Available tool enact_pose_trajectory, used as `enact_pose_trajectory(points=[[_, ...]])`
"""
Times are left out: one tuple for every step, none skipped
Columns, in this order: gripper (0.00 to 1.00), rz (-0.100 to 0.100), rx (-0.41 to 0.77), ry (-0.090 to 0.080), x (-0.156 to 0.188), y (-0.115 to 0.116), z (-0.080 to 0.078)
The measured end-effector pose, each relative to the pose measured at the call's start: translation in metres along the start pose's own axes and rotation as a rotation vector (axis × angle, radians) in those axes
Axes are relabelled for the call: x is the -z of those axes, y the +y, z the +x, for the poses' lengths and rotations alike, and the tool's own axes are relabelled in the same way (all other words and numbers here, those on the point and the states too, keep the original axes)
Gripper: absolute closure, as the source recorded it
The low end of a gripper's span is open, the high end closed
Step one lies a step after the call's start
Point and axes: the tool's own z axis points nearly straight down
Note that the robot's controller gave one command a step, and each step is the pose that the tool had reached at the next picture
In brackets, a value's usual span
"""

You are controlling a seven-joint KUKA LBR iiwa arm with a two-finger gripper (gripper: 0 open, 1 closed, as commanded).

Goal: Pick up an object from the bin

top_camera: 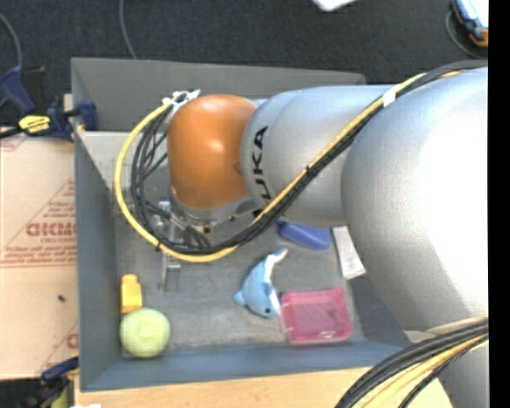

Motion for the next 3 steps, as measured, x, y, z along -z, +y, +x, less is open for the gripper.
enact_pose_trajectory(points=[[0.0, -0.002, -0.005, -0.007, 0.005, -0.001, -0.002], [0.0, -0.002, 0.002, -0.006, 0.005, -0.003, -0.001], [0.0, -0.005, -0.006, -0.015, 0.053, 0.003, -0.013]])
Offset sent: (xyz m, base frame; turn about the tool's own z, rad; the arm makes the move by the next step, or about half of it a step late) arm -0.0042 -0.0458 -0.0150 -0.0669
